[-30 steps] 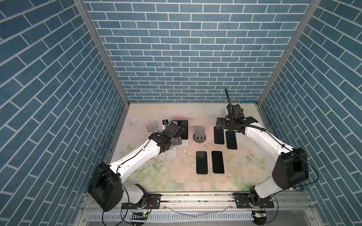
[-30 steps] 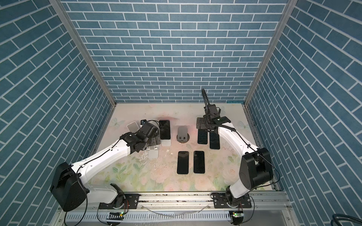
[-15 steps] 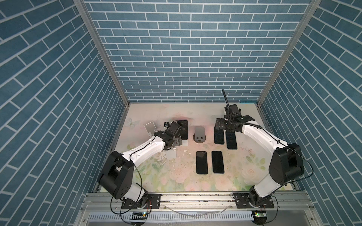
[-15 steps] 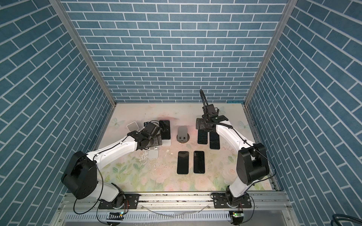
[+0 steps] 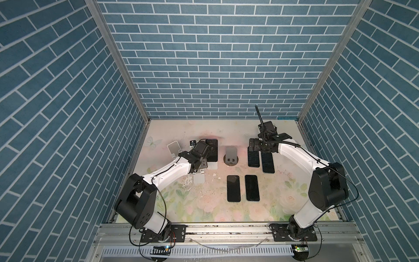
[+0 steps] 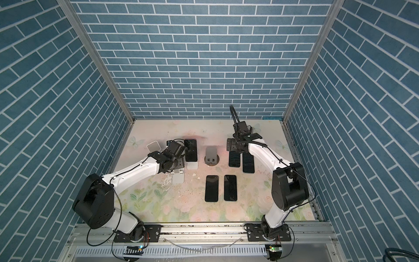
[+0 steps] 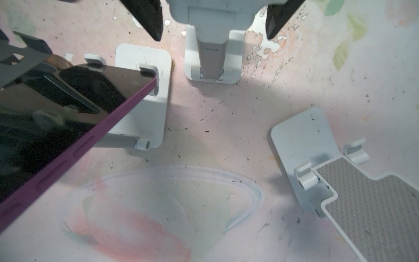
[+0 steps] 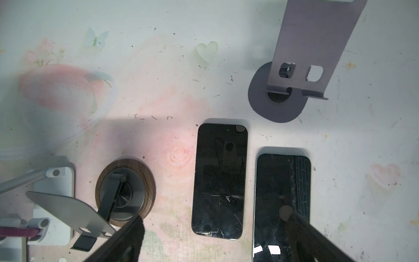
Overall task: Remove the phone from the phone stand
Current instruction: Pick up the phone stand from the center of the table, then place the phone stand at the center of the table.
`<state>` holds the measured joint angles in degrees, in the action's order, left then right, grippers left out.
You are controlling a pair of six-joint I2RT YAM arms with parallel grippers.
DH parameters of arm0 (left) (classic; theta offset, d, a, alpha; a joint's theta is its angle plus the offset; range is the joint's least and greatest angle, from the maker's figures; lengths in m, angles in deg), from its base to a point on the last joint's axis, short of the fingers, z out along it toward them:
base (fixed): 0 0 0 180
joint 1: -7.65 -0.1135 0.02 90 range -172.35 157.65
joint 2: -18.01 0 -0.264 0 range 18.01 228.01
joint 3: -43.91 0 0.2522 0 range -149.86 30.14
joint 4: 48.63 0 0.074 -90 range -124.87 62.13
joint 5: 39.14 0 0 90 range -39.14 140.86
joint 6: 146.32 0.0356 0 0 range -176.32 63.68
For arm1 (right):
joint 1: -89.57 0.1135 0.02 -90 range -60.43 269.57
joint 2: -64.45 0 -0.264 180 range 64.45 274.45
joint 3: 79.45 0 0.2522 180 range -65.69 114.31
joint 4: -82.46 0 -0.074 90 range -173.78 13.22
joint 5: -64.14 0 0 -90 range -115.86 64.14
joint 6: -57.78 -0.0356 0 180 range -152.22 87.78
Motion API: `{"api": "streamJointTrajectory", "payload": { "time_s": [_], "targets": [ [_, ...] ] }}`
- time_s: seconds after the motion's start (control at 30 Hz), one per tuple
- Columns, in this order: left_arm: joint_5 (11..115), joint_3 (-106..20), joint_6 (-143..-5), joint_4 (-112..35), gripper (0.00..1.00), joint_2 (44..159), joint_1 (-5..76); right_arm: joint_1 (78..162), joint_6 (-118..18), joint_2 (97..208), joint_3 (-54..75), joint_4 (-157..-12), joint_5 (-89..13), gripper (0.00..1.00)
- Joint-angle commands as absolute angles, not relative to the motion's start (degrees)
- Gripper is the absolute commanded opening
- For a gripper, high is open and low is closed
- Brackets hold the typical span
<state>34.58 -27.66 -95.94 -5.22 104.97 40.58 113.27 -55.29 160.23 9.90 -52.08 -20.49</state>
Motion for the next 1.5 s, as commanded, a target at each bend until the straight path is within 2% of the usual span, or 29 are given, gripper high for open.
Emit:
{"api": "streamJointTrajectory", "payload": {
  "time_s": [0.0,0.7,1.13,1.47],
  "targets": [
    [33.3,-28.0,-95.4,-4.9,0.61,105.1,40.3,113.1,-54.4,160.9,13.1,-51.1,-19.6,0.99],
    [29.2,-33.7,-87.7,-4.1,0.58,105.1,37.2,113.1,-54.6,160.6,12.5,-51.1,-19.5,0.98],
    [32.6,-38.6,-83.7,-12.6,0.57,112.5,31.9,113.1,-54.7,160.8,12.7,-50.3,-19.4,0.98],
    [34.6,-40.4,-83.7,-13.2,0.60,117.9,30.9,113.1,-54.7,159.8,12.1,-49.6,-18.4,0.98]
  ]
}}
